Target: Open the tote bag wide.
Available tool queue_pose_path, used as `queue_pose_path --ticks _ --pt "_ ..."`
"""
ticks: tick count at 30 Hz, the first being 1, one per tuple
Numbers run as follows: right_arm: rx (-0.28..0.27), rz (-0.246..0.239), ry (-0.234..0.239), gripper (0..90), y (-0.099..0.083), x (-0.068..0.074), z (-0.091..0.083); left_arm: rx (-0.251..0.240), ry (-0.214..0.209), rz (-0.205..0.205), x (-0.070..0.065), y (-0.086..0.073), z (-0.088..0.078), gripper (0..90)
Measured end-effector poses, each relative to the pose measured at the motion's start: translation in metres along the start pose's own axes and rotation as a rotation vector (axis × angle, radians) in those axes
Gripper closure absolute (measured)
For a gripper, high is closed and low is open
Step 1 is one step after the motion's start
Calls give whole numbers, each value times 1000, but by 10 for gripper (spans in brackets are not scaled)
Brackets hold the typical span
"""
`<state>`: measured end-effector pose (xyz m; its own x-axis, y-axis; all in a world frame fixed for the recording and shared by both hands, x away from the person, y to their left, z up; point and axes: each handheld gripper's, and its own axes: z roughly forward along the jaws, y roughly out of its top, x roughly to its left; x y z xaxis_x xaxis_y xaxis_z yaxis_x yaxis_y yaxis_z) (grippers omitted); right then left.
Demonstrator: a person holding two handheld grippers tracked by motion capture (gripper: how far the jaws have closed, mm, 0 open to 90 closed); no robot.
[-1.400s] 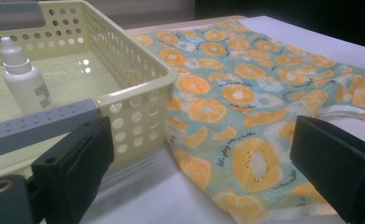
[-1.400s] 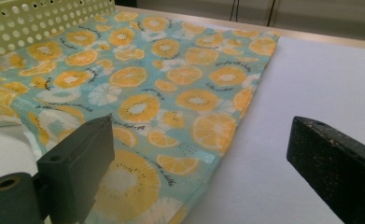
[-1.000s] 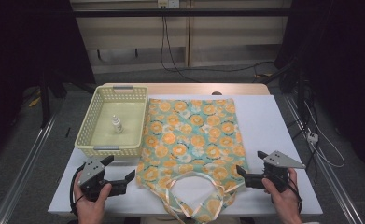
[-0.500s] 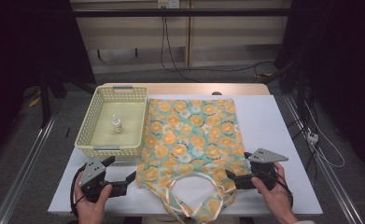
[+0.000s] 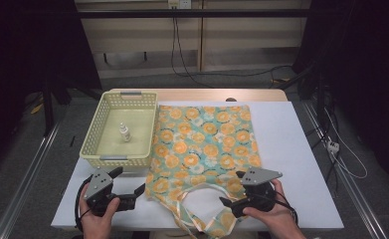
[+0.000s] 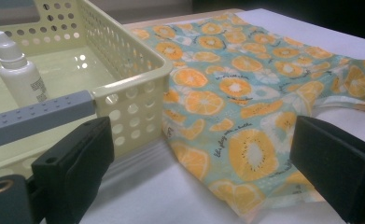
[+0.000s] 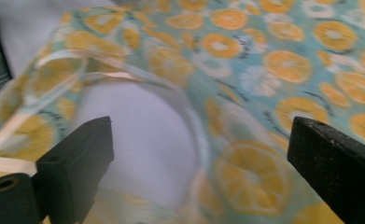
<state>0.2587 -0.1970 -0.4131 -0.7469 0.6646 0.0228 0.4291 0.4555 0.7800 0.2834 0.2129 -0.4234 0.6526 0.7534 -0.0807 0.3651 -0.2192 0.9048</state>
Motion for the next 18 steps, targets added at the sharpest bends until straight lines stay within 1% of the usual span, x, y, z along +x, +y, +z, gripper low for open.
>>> queue_pose_path --ticks 2,3,4,5,6,7,8,9,10,13,15,16,17,18 --pt "3 -27 33 98 4 8 1 5 0 4 0 0 1 60" --pt "8 -42 56 99 8 13 1 6 -5 6 -1 0 1 60" --pt "14 -59 67 106 10 18 1 6 -7 10 -1 0 1 60" --pt "18 -69 69 118 11 21 2 4 -9 3 -1 0 1 60" --pt "18 -69 69 118 11 21 2 5 -9 1 -1 0 2 60" --pt "27 -83 78 135 12 24 3 8 -8 4 0 0 2 58" --pt "37 -77 110 163 11 27 7 9 -9 6 0 0 2 58" --pt "37 -77 110 163 11 27 7 9 -10 3 0 0 2 58" --pt "46 -76 133 167 10 29 9 8 -9 -3 0 0 2 58" --pt "44 -82 161 212 11 35 8 10 -10 -5 0 0 3 58" --pt "53 -98 187 217 12 44 6 11 -9 -3 0 0 3 58" --pt "53 -98 187 217 12 44 6 12 -9 -5 0 0 3 58" --pt "63 -115 209 236 13 54 5 15 -12 0 0 0 3 58" --pt "63 -115 209 236 13 54 5 14 -12 0 0 0 3 58"
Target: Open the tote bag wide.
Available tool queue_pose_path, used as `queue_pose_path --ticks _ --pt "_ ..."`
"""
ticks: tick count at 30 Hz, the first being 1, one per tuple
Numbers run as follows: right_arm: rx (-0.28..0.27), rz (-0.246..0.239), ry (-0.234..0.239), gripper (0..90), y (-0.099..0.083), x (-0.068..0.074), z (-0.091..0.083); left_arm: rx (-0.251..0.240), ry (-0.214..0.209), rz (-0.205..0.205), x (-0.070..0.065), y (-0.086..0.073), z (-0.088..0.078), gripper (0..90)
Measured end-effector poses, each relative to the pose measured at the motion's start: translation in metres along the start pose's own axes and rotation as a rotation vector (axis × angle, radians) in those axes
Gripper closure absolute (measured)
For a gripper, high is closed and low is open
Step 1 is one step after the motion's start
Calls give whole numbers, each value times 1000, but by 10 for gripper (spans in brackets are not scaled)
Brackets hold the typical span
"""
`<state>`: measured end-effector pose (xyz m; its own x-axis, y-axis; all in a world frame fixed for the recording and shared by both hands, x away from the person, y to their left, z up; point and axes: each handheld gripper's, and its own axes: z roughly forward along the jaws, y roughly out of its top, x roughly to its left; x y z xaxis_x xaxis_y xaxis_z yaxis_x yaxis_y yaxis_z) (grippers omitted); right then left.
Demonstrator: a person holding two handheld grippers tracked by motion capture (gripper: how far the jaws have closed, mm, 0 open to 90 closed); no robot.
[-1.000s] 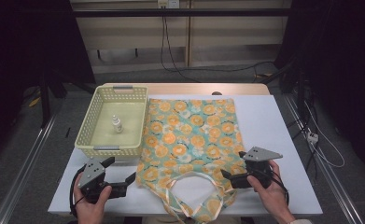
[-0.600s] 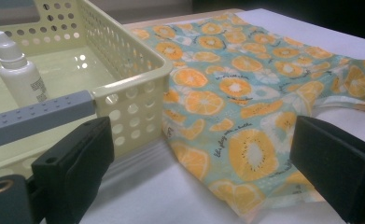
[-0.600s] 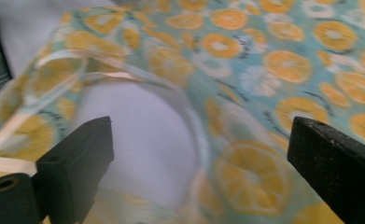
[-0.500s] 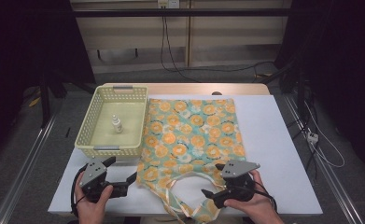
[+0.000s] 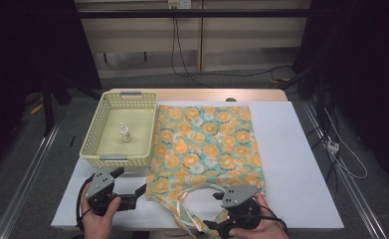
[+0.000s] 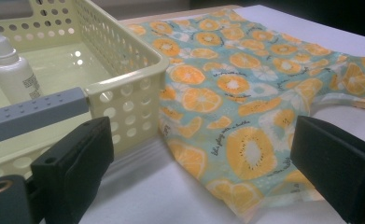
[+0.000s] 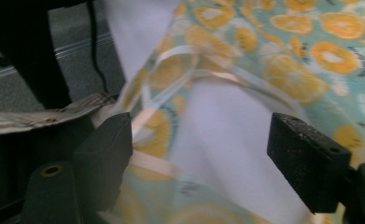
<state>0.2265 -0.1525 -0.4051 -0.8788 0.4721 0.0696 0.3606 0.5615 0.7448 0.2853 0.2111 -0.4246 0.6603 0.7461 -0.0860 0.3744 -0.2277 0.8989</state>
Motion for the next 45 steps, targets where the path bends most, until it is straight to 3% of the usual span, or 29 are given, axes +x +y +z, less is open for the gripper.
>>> queue_pose_path --ticks 1,8,10,11,12,13,14,15,17,21,29,37,39,40,45 --pt "21 -20 16 248 0 7 3 -2 4 3 0 0 0 58" --pt "68 -47 68 284 -3 15 13 3 1 -2 1 0 0 58" --pt "90 -68 67 352 -5 16 17 5 2 -2 1 0 0 58" --pt "99 -68 70 544 -8 12 21 5 3 -3 1 0 0 57" --pt "99 -68 70 544 -8 12 21 6 2 -2 1 0 0 57" --pt "100 -58 79 648 -9 10 23 6 2 -1 1 0 0 57" --pt "89 -38 87 809 -10 4 24 4 1 -2 1 0 0 58" --pt "89 -38 87 809 -10 4 24 2 1 -3 1 0 0 58" --pt "63 -17 67 895 -10 -4 21 4 2 -3 1 0 0 58" --pt "34 16 49 900 -8 -15 16 5 3 -1 1 0 0 58" --pt "-2 27 15 900 0 -31 12 7 4 -5 1 0 0 57" --pt "-55 42 -31 900 18 -65 12 11 6 -2 2 0 1 58" --pt "-55 44 -32 900 20 -68 12 15 8 -4 2 -1 1 58" --pt "-55 44 -45 900 23 -78 13 19 10 -2 2 -1 1 59" --pt "-60 60 -75 900 28 -95 17 25 11 -13 2 -1 2 60"
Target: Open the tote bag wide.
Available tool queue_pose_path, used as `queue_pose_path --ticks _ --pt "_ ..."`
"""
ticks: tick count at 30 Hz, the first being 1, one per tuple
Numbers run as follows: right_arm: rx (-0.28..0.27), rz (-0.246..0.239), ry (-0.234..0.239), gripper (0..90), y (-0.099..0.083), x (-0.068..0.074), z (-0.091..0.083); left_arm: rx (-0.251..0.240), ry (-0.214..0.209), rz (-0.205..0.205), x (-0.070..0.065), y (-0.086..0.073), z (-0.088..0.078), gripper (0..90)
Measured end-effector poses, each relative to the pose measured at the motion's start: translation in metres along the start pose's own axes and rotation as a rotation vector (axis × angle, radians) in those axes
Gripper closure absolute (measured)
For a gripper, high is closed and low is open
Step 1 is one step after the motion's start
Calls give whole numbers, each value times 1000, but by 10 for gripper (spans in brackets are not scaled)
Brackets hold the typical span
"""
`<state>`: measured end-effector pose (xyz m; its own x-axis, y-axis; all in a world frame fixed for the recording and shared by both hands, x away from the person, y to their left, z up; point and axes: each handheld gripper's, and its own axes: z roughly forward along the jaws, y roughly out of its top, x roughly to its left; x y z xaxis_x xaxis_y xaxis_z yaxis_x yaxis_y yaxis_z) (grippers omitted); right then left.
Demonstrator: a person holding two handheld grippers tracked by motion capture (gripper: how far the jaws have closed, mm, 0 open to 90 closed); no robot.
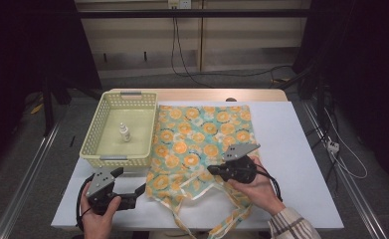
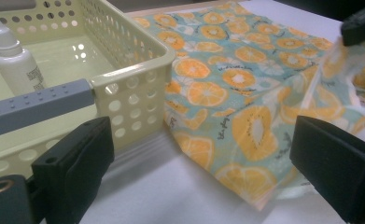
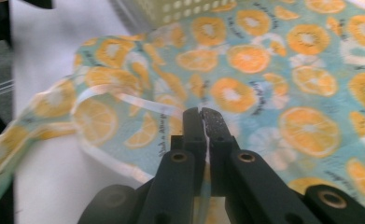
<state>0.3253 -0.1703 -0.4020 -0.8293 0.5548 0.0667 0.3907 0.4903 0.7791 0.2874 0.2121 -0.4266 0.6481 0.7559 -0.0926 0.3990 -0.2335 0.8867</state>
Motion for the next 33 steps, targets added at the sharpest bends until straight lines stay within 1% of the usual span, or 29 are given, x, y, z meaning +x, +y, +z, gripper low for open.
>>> queue_pose_path --ticks 1,2,3,4,5,8,9,10,12,14,16,18,20,22,24,26,27,28,30,32,33 --pt "0 -1 -6 900 2 -4 1 2 2 6 0 0 0 61" --pt "-8 6 -19 900 5 -12 2 3 3 7 1 0 0 60" --pt "-8 6 -19 900 5 -12 2 3 3 9 1 0 0 60" --pt "-15 14 -37 900 9 -19 3 4 3 9 1 0 0 60" --pt "-15 14 -37 900 9 -19 3 5 3 4 1 0 0 60" --pt "-28 26 -54 900 14 -28 5 8 3 4 1 0 0 60" --pt "-31 23 -66 900 19 -33 8 8 3 4 1 0 0 61" --pt "-31 23 -66 900 19 -33 8 12 6 13 2 0 0 61" --pt "-36 27 -75 900 23 -40 10 9 6 5 2 0 0 61" --pt "-40 36 -85 900 27 -46 14 14 7 11 2 0 0 61" --pt "-42 41 -91 900 31 -52 17 13 5 8 2 0 0 61" --pt "-48 54 -91 900 34 -57 20 18 2 10 3 0 0 60" --pt "-49 55 -91 900 39 -63 25 18 1 5 3 0 2 61" --pt "-49 58 -93 900 40 -65 27 19 0 5 2 0 2 61" --pt "-52 73 -94 900 42 -70 30 19 2 5 3 0 1 61" --pt "-42 70 -100 900 45 -74 33 20 -9 -1 3 0 2 61" --pt "-42 75 -107 900 46 -79 35 23 -13 -7 2 -1 3 61" --pt "-42 75 -107 900 46 -79 35 24 -15 -7 2 -1 3 61" --pt "-45 91 -123 900 44 -85 38 23 -14 -2 2 -1 3 61" --pt "-37 116 -139 900 40 -93 43 28 -16 1 3 -1 2 61" --pt "-25 122 -148 900 39 -96 46 24 -15 -2 2 -1 3 61"
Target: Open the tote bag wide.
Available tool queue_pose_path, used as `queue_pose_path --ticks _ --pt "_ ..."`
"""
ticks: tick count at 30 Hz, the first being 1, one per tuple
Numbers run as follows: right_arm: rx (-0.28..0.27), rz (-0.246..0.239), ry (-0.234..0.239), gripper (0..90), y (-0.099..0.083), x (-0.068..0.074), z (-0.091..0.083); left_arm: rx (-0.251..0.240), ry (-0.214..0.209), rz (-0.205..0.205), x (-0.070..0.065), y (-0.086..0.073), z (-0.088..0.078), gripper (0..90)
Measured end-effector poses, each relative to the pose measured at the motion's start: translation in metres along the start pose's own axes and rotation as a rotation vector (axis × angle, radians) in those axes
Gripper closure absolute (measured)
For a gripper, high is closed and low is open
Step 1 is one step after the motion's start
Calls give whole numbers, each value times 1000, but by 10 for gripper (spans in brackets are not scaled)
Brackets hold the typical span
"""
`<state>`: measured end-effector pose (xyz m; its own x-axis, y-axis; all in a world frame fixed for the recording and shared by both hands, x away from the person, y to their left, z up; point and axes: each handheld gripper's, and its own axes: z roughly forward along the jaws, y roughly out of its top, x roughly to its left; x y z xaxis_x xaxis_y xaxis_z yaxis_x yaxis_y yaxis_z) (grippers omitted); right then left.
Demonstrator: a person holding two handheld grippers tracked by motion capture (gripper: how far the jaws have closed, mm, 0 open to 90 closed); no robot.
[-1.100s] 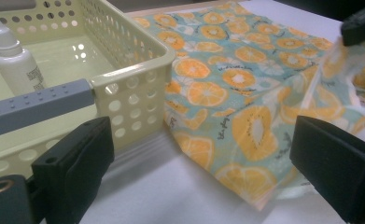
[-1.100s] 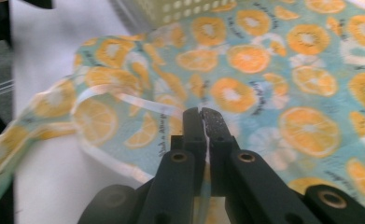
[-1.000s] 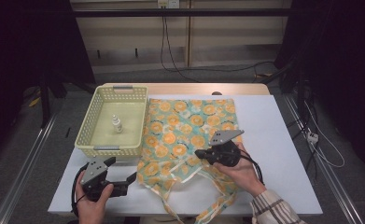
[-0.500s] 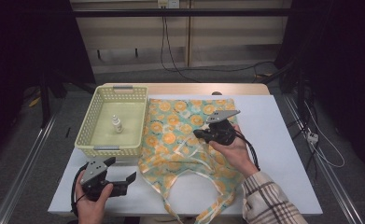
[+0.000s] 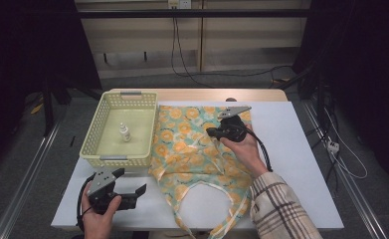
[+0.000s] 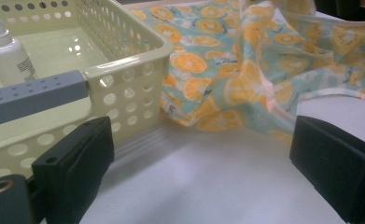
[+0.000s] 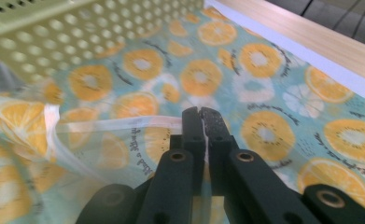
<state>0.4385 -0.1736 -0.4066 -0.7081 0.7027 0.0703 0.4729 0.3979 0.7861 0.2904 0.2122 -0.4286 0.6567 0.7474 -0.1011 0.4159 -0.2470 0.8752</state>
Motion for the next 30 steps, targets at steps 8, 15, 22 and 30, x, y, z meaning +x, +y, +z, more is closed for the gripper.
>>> queue_pose_path --ticks 8,15,22,30 --pt "55 46 -42 900 -10 -22 26 5 1 4 1 0 0 61" --pt "78 59 -51 759 -18 -24 31 4 2 4 1 0 -1 61" --pt "55 94 -48 388 -17 -21 9 6 5 3 1 0 -1 61" --pt "32 74 -18 248 -15 -12 -19 9 10 6 2 0 0 61"
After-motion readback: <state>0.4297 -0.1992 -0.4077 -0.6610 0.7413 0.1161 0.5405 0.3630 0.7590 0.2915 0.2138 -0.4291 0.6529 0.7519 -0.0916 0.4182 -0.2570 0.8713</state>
